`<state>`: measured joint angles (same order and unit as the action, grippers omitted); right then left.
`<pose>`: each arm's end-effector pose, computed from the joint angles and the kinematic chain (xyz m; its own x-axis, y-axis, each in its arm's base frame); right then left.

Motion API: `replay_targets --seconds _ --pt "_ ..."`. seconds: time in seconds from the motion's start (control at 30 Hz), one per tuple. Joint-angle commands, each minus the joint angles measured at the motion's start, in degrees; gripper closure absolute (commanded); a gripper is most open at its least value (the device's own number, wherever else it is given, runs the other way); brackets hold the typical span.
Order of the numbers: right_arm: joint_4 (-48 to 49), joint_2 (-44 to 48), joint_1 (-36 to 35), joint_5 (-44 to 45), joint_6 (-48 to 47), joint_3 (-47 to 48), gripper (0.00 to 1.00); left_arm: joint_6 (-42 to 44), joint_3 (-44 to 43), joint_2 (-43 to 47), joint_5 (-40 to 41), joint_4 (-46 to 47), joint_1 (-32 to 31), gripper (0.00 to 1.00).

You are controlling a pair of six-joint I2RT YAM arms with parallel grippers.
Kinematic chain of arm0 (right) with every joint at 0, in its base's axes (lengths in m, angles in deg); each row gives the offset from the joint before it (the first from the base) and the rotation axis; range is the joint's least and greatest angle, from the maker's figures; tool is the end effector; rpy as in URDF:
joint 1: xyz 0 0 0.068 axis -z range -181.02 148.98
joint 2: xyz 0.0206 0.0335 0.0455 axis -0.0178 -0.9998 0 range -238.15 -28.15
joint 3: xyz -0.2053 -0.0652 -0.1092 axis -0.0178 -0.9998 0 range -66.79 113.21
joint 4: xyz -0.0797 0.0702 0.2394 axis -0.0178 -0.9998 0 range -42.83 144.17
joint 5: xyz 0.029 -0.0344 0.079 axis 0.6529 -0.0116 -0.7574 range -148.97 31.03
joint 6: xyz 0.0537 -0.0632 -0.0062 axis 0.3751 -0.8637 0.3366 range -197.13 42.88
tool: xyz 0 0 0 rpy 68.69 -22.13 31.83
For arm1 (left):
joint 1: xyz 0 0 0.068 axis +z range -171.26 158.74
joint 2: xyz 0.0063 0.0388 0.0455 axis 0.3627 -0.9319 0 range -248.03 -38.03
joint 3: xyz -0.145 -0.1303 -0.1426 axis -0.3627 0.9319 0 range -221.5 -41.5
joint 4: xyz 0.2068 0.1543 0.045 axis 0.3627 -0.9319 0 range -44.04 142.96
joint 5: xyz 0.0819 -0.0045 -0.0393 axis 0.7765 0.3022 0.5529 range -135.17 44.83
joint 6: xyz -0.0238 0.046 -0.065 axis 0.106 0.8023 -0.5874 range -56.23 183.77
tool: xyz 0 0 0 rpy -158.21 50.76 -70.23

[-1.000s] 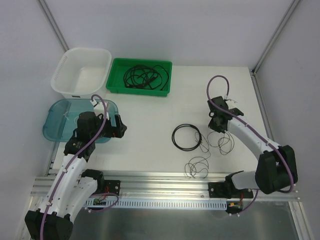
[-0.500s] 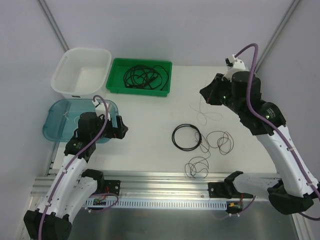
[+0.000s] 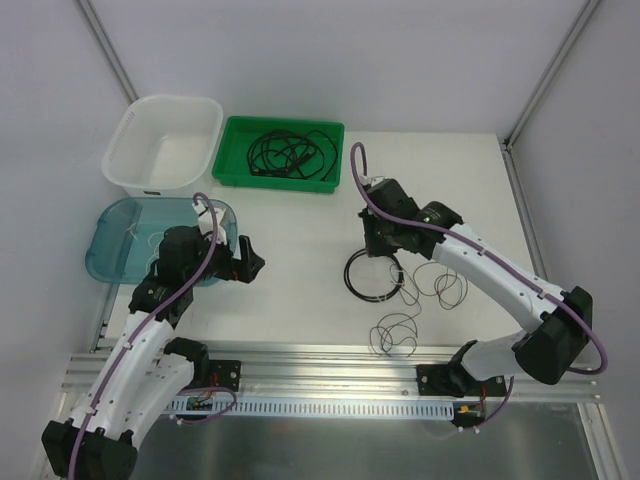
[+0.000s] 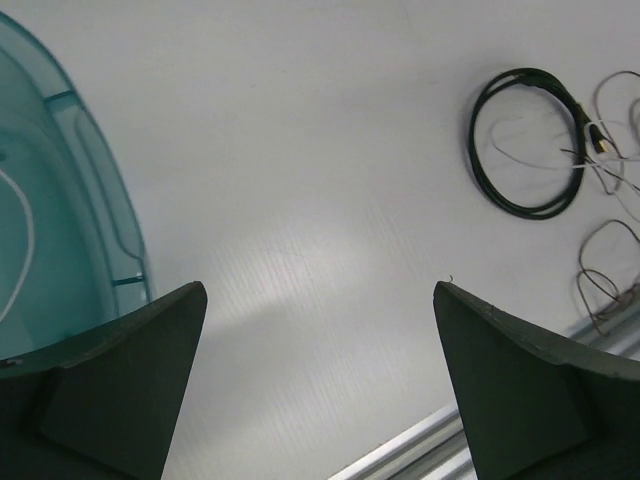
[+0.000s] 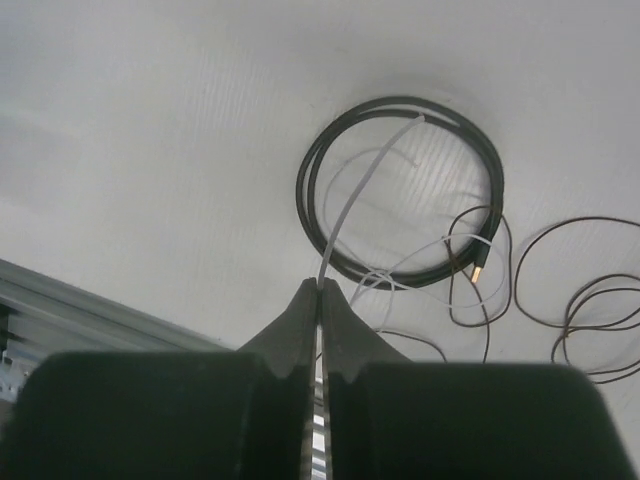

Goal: Untangle the cables

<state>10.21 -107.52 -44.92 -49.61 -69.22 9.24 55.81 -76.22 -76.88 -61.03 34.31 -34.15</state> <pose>0.2422 0.2166 0.2796 -0.6077 -0.3965 -0.6882 -0.5262 0.8500 -0.0251 0.2115 -0.0687 0.2452 -0.4376 -0.0366 -0.8984 0.4034 0.8850 -0.2325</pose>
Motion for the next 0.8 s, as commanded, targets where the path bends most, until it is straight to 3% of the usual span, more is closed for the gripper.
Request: replay_targets --seconds 0.0,0.1,0.43,0.77 --pt "6.87 5.02 -0.57 -3.91 3.34 -0.26 0.99 -4.59 0.35 0.62 -6.46 2.39 -3.18 0.02" --pt "7.49 4.14 -1.89 -3.31 4.57 -0.44 0.99 -9.77 0.27 0.97 -6.56 4.06 -8.27 0.02" --pt "11.18 5.19 -7.68 6.18 14.77 -2.64 0.99 -29.11 -2.36 -5.00 5.57 12.49 -25.50 0.05" --pt "11.97 5.37 -11.47 11.81 19.34 -2.55 0.99 -31.14 -8.78 -18.80 18.31 14.78 -42.03 0.14"
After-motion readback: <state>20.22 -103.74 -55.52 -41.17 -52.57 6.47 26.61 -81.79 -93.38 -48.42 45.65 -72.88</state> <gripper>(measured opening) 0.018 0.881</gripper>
